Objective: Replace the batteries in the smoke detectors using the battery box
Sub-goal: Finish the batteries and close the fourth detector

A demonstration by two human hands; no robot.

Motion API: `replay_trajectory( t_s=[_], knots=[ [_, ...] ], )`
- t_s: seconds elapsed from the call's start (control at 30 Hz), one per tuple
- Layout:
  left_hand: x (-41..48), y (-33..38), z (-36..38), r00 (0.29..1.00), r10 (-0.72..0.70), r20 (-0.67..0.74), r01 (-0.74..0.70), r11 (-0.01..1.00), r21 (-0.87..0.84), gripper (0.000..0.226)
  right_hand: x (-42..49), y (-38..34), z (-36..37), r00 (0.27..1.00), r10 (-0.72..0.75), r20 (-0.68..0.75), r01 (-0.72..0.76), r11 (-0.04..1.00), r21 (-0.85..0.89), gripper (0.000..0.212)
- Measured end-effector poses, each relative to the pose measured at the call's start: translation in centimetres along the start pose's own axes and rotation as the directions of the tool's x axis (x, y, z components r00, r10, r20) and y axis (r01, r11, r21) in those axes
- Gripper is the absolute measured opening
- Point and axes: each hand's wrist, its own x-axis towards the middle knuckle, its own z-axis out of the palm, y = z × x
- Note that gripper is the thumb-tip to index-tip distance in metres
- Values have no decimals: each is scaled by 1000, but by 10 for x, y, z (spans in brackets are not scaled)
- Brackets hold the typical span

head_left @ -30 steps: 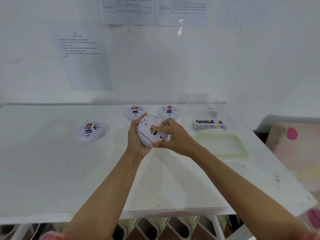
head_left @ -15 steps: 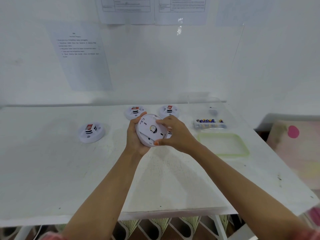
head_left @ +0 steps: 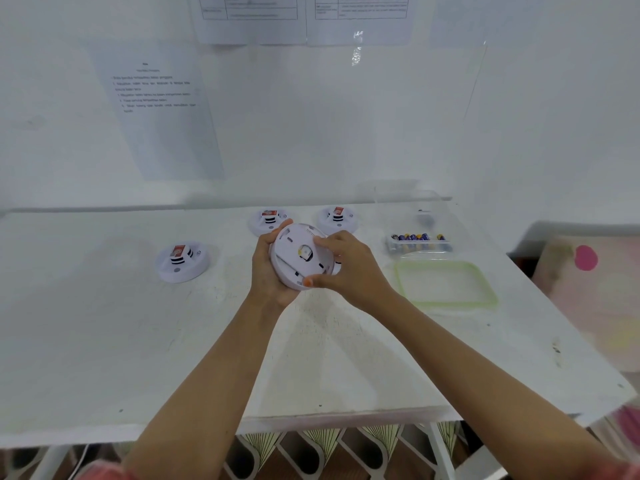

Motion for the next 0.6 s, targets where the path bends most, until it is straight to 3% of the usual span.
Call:
replay_trajectory(
  t_s=[0.07,0.1,0.43,0.6],
  knots=[
    [-1,0,3,999,21,-27,-22,1000,-16,27,-2,-1,0,1000,3,-3,-3,1000,6,71],
    [-2,0,5,999,34,-36,-35,999,-22,24,-2,-1,1,1000,9,-6,-9,1000,9,71],
    [-8,0,12,1000,8,-30,-7,1000,28,36,1,-6,-10,997,46,54,-43,998,-56,76],
    [-7,2,12,999,30,-39,-28,999,41,30,4,-10,-15,995,16,102,-6,995,-98,76]
  ],
)
